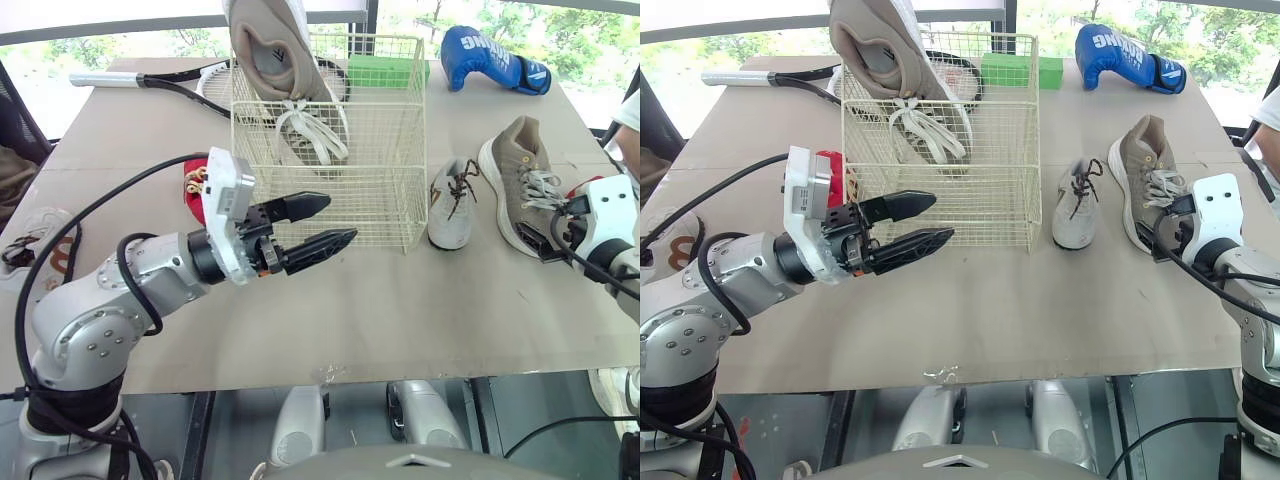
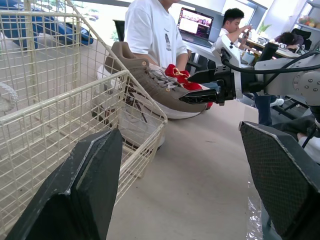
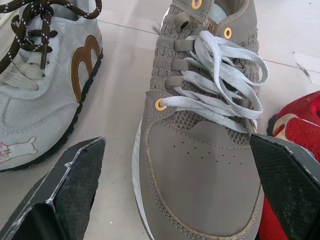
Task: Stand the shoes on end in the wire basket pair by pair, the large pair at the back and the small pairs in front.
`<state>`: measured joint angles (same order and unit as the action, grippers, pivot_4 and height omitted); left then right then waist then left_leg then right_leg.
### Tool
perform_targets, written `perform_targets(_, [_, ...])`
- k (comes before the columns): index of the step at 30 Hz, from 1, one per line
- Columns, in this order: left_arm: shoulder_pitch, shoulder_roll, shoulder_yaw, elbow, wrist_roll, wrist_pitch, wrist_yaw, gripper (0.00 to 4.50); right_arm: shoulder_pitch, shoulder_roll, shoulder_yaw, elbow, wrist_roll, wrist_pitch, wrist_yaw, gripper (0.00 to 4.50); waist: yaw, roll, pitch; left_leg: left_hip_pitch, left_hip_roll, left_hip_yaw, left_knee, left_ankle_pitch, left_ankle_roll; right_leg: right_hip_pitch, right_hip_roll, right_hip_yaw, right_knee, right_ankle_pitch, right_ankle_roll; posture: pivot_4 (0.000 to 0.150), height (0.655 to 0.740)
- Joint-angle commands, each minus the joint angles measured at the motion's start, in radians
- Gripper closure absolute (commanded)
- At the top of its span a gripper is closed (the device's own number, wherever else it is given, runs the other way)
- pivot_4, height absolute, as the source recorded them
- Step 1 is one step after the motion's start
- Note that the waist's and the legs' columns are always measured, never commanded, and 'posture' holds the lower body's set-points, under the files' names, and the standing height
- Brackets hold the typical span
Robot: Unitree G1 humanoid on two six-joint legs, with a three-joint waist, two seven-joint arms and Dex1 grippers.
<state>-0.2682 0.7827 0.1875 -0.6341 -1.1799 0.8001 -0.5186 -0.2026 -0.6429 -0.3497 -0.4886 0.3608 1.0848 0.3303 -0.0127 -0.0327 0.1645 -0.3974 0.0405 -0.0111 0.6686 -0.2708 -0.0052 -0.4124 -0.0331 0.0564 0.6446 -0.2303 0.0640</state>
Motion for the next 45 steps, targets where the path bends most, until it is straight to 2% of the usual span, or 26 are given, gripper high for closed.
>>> perform_targets(1, [-0.005, 0.01, 0.014, -0.038, -0.022, 0.0, -0.01, 0.45, 0.003, -0.03, 0.003, -0.024, -0.011, -0.03, 0.011, 0.0, 0.0, 0.0, 0.0, 0.0, 0.0, 0.0, 0.0, 0.0, 0.0, 0.0, 0.0, 0.0, 0.0, 0.0, 0.0, 0.15, 0.74])
perform_targets(19, [0.011, 0.006, 0.016, -0.051, -0.024, 0.002, -0.02, 0.45, 0.001, -0.069, 0.057, 0.029, -0.06, -0.108, 0.024, 0.0, 0.0, 0.0, 0.0, 0.0, 0.0, 0.0, 0.0, 0.0, 0.0, 0.0, 0.0, 0.0, 0.0, 0.0, 0.0, 0.15, 0.74])
perform_targets(38, [-0.038, 0.001, 0.0, -0.026, -0.002, 0.001, -0.03, 0.45, -0.07, -0.014, 0.134, 0.114, -0.108, -0.212, -0.005, 0.0, 0.0, 0.0, 0.0, 0.0, 0.0, 0.0, 0.0, 0.0, 0.0, 0.0, 0.0, 0.0, 0.0, 0.0, 0.0, 0.15, 0.74])
perform_targets(45, [-0.035, -0.007, 0.002, -0.031, 0.005, -0.003, -0.014, 0.45, -0.13, -0.006, 0.105, 0.19, -0.095, -0.23, 0.005, 0.0, 0.0, 0.0, 0.0, 0.0, 0.0, 0.0, 0.0, 0.0, 0.0, 0.0, 0.0, 0.0, 0.0, 0.0, 0.0, 0.15, 0.74])
